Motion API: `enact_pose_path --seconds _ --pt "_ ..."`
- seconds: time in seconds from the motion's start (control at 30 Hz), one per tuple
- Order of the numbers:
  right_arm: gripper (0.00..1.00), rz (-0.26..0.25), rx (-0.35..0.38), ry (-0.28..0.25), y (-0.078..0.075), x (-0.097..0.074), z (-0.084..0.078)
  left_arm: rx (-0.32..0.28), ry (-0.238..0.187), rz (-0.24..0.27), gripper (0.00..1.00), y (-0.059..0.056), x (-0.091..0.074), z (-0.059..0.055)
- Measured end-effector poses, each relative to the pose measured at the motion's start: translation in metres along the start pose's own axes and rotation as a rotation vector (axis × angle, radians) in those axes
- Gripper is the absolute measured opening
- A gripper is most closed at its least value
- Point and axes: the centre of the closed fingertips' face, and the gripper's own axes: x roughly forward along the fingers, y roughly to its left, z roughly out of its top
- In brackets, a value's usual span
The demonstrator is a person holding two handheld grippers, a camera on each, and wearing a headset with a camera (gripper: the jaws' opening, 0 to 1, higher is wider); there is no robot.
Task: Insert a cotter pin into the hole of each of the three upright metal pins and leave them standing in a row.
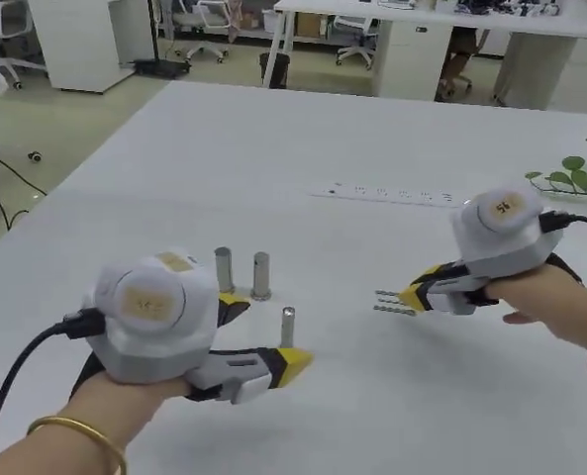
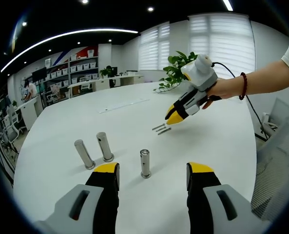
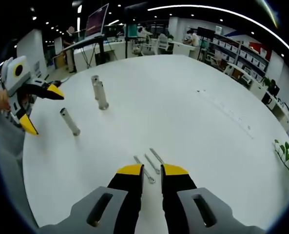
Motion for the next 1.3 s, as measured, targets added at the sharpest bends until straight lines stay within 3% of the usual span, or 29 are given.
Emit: enact_pose_path --seconds 0.17,0.63,0.73,0.77,0.87,1.07,1.3 --pt "0.15 0.014 0.023 0.020 -0.004 0.006 -0.004 0.013 0.013 -0.008 0.54 -0.002 -0.001 -0.003" --pt "0.12 0.048 -0.023 0.096 -0.007 0.017 -0.015 0.013 0.018 -0.008 0.51 -0.006 -0.005 -0.004" --pt "0.11 0.086 -0.028 0.127 -0.002 0.018 -0.019 0.019 0.022 -0.010 0.51 -0.007 -0.006 -0.005" --pt "0.11 0.083 -0.023 0.110 -0.003 0.020 -0.016 0.019 0.023 -0.010 0.51 -0.007 -0.007 -0.005" --pt "0.10 0.091 -0.026 0.135 -0.006 0.021 -0.016 0.014 0.020 -0.010 0.51 -0.006 -0.008 -0.006" --pt "0.09 0.114 -0.082 0.193 -0.006 0.022 -0.018 0.022 0.037 -0.008 0.50 -0.004 -0.010 -0.010" --pt "0.04 0.132 -0.223 0.221 -0.001 0.021 -0.017 0.014 0.031 -0.010 0.50 -0.003 -0.012 -0.010"
